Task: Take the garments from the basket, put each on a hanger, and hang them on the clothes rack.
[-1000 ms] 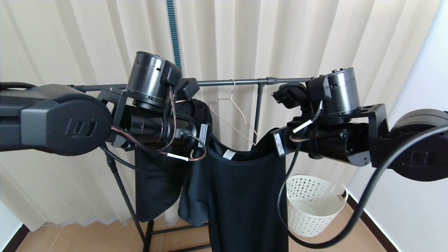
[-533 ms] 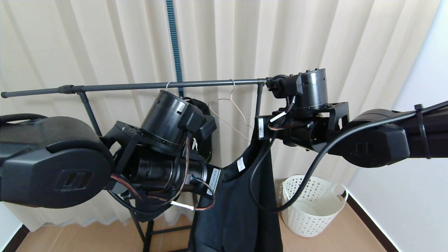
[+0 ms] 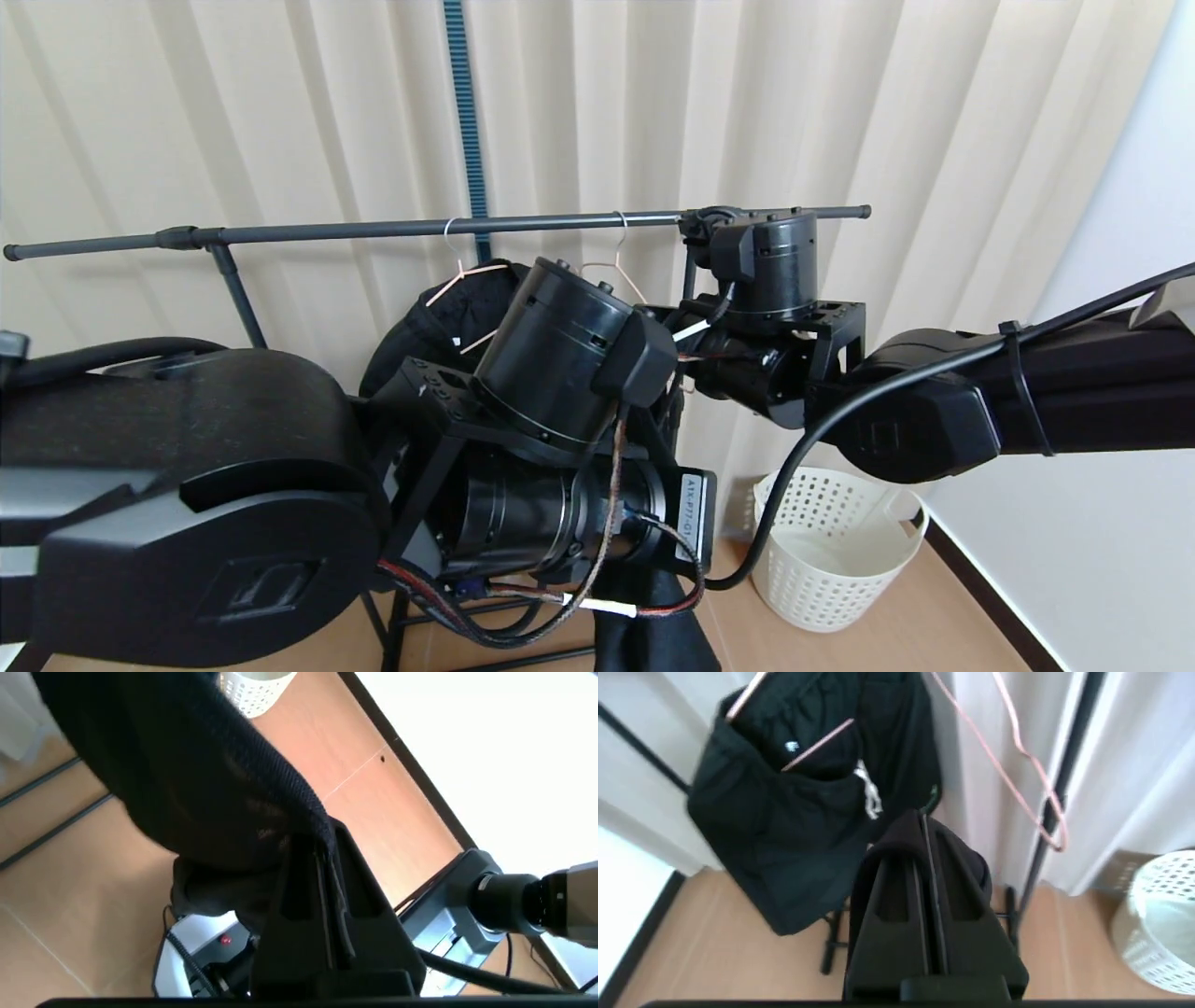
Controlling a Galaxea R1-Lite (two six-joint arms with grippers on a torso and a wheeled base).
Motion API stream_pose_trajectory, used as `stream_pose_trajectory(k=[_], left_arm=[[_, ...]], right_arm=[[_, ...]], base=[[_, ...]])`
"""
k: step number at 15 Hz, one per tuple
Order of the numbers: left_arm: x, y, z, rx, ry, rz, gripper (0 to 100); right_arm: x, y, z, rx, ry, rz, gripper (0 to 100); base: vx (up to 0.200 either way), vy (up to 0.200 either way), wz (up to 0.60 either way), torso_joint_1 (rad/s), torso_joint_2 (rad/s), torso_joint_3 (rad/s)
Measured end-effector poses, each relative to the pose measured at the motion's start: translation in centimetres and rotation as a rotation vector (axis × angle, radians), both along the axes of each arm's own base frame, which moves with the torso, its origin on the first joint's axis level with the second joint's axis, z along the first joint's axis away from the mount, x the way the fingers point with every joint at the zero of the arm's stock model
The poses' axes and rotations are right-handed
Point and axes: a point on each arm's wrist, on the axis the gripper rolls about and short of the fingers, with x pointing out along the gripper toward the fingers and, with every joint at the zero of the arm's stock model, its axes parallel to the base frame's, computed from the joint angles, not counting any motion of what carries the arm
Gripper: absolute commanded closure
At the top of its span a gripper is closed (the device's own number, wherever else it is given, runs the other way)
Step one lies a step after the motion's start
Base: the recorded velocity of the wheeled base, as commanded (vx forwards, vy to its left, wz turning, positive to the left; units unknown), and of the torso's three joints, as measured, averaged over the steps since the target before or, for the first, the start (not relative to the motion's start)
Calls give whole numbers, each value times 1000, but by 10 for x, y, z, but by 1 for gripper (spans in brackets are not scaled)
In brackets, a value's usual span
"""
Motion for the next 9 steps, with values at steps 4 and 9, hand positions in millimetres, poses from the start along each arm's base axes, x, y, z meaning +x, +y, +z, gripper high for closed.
stream_pose_trajectory(k=[4, 9], left_arm=[[0, 3, -9, 52, -18, 59, 100], [3, 24, -9, 95, -58, 106, 100]], right_arm=[[-2, -2, 4, 3, 0, 12, 100], [-2, -23, 18, -30, -37, -20, 100]], base=[[0, 0, 0, 0, 0, 0], [0, 0, 0, 0, 0, 0]])
